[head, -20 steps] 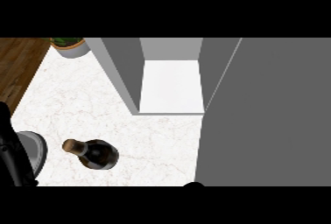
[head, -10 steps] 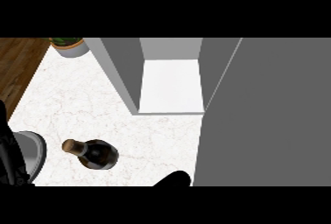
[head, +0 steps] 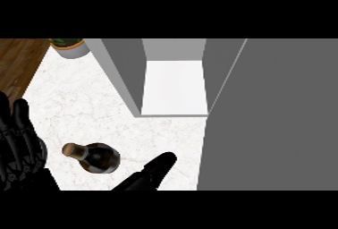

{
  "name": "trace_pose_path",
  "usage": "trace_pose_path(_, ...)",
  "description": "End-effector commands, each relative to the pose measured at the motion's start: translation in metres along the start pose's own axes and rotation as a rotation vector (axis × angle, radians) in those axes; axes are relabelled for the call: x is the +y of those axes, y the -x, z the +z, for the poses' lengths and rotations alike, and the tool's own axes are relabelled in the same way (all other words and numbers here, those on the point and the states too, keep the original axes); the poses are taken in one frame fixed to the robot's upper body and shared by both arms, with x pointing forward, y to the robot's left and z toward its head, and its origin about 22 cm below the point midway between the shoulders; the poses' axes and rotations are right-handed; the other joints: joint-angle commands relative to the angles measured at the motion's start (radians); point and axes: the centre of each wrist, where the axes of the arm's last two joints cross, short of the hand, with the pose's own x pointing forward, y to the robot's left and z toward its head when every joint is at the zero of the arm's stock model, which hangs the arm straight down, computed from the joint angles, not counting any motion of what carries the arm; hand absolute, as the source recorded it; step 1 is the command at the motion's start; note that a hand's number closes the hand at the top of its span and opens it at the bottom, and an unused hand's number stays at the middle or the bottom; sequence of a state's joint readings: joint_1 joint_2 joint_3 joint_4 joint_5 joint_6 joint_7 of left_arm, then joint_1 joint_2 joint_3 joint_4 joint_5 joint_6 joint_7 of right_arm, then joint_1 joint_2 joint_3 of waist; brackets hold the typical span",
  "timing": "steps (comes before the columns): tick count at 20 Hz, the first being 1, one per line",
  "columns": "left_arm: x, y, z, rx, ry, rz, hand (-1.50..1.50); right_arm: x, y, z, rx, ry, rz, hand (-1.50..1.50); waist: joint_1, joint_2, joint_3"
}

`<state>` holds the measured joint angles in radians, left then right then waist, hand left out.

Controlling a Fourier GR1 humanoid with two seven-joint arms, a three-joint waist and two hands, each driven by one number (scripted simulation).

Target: Pick up the wine, place it into the cabinet and close the cabinet

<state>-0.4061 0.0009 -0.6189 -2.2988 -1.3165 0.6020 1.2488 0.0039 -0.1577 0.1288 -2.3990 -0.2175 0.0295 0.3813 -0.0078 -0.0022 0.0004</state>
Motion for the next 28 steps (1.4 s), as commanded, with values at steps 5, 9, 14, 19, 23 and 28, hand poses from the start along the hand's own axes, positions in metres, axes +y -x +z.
trace_pose_path(5,0.001,0.042,-0.007,0.206,-0.07,-0.034,-1.5,-0.007,-0.019,0.03,-0.028,-0.004,0.017,-1.5,-0.006,0.0,0.0)
trace_pose_path(9,0.004,0.084,-0.006,0.226,-0.13,-0.081,-1.5,-0.014,-0.018,0.02,-0.039,0.006,0.031,-1.5,-0.001,0.003,-0.002)
trace_pose_path(14,0.02,0.115,0.001,0.209,-0.206,-0.098,-1.5,-0.029,-0.013,0.014,-0.034,-0.024,0.009,-1.5,0.005,0.003,-0.002)
trace_pose_path(19,0.035,0.135,0.02,0.246,-0.213,-0.122,-1.5,-0.025,-0.005,0.027,-0.029,-0.011,-0.004,-1.5,0.003,0.001,-0.001)
trace_pose_path(23,0.039,0.149,0.022,0.255,-0.215,-0.128,-1.5,-0.013,-0.015,0.036,-0.028,-0.031,-0.016,-1.5,0.0,0.0,-0.002)
trace_pose_path(28,0.06,0.169,0.012,0.257,-0.241,-0.138,-1.5,-0.028,0.009,0.028,-0.007,-0.059,-0.016,-1.5,0.003,0.002,-0.003)
